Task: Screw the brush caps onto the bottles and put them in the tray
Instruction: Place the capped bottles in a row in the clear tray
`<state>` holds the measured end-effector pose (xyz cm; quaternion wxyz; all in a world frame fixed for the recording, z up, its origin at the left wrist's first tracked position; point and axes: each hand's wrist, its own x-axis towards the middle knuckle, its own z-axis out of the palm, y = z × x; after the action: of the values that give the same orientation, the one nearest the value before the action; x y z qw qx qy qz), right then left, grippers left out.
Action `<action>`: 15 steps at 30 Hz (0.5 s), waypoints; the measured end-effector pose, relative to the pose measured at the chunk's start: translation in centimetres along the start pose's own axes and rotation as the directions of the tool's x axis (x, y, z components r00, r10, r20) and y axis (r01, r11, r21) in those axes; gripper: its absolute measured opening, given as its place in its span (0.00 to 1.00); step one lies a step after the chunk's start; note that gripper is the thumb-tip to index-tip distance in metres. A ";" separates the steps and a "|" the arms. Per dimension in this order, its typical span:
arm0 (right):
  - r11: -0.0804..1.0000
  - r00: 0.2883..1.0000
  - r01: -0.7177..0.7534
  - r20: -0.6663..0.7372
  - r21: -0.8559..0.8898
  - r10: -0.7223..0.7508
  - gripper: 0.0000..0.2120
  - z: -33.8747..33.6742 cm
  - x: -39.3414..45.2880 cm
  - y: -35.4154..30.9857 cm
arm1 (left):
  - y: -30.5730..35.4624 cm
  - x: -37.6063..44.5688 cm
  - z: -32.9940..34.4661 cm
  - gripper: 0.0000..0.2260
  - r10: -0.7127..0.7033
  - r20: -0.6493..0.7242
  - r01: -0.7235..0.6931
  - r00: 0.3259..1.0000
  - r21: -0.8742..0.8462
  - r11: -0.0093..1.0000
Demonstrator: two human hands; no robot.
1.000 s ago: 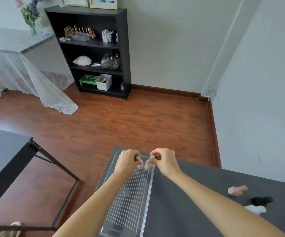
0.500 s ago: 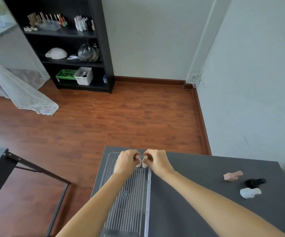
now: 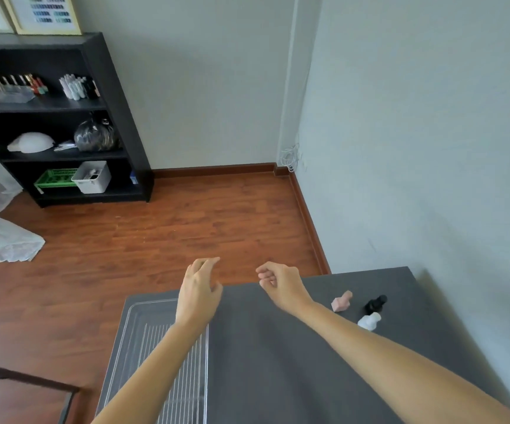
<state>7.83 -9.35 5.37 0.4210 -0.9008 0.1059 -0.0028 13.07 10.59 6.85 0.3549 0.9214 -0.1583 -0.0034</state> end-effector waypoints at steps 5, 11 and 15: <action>0.998 0.984 -0.065 -0.168 -0.026 0.060 0.10 -8.1 -2.6 5.1 | 7.8 -1.1 5.3 0.16 0.190 0.078 -0.184 0.979 -0.068 0.980; 0.985 0.938 -0.165 -0.318 -0.054 0.140 0.10 -15.6 -6.4 11.9 | 14.0 -4.2 13.7 0.14 0.263 0.300 -0.231 0.917 -0.141 0.963; 0.972 0.938 -0.227 -0.284 -0.062 0.201 0.14 -17.7 -8.2 15.9 | 16.7 -5.3 18.8 0.17 0.211 0.464 -0.174 0.860 -0.123 0.977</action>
<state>-4.90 -31.14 5.42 0.3572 -0.8935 0.2610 -0.0773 0.99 -11.74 3.17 0.3389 0.8577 -0.3313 -0.1995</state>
